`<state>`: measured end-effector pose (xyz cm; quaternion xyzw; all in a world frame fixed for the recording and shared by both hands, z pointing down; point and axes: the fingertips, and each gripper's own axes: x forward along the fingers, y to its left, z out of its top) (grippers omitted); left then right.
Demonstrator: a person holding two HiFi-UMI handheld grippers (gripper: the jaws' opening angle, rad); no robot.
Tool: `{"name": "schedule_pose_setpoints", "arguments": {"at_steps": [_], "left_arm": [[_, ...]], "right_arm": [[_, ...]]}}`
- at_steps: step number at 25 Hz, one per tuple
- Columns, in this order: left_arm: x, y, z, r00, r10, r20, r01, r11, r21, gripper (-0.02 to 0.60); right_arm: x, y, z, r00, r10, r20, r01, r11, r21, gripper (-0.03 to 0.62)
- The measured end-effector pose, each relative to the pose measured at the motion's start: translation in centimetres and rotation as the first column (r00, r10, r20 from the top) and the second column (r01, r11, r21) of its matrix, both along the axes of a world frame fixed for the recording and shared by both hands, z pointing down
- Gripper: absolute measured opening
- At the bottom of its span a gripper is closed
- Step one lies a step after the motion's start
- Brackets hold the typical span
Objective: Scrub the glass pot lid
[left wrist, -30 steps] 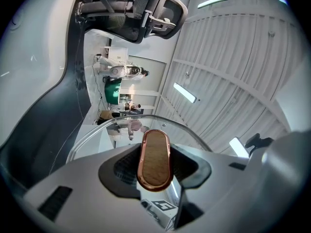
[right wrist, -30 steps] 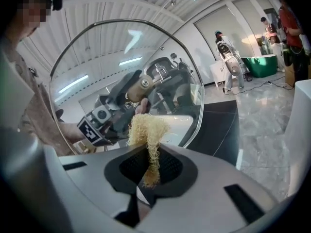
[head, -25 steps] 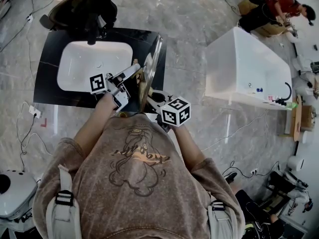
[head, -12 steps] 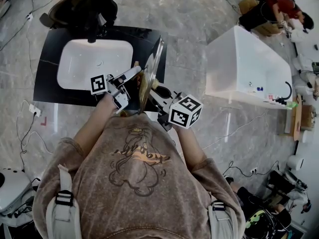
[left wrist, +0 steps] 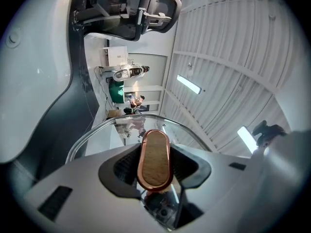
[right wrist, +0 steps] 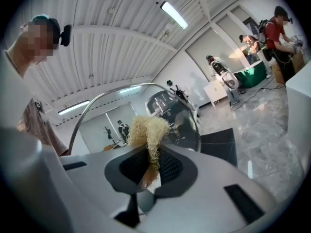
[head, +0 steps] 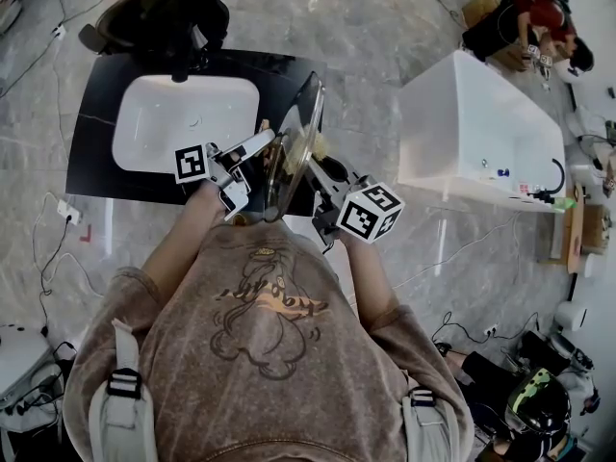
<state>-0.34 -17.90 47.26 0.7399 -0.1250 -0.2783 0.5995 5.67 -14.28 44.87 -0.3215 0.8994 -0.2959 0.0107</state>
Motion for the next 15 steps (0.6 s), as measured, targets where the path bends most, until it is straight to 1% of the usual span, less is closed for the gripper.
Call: {"name": "schedule_pose_setpoints", "arguments": {"at_steps": [2,4,6,7,8,10,12,15], "left_arm": [[-0.3,0.1,-0.3,0.999,-0.005,0.032,0.005,1.0,0.013,0.181],[-0.6,0.1,-0.5,0.996,-0.011,0.083,0.009,0.999,0.034,0.181],[-0.7,-0.1,-0.4,0.985,-0.018,0.174,0.006,0.998,0.067,0.181],[-0.9,-0.3,-0.2,0.97,-0.023,0.241,0.001,0.996,0.092,0.181],[-1.2,-0.5,0.0,0.948,-0.03,0.318,-0.011,0.992,0.126,0.181],[-1.5,-0.8,0.4,0.887,-0.042,0.459,-0.05,0.981,0.185,0.181],[-1.7,-1.0,1.1,0.81,-0.053,0.584,-0.097,0.97,0.223,0.181],[-1.3,-1.0,1.4,0.686,-0.078,0.724,-0.188,0.941,0.28,0.181]], "right_arm": [[2.4,-0.5,0.6,0.997,0.08,-0.014,-0.08,0.997,-0.009,0.041],[5.0,-0.9,1.2,0.987,0.154,-0.045,-0.155,0.988,-0.013,0.041],[7.5,-1.2,1.6,0.973,0.216,-0.083,-0.218,0.976,-0.008,0.041],[8.5,-1.4,1.9,0.964,0.243,-0.104,-0.245,0.97,-0.003,0.041],[9.3,-1.4,2.1,0.956,0.268,-0.124,-0.269,0.963,0.002,0.041],[10.3,-1.5,2.6,0.938,0.308,-0.156,-0.31,0.951,0.009,0.041],[10.9,-1.6,3.3,0.923,0.335,-0.187,-0.339,0.941,0.014,0.041],[11.1,-1.6,4.2,0.907,0.353,-0.229,-0.357,0.934,0.023,0.041]]}}
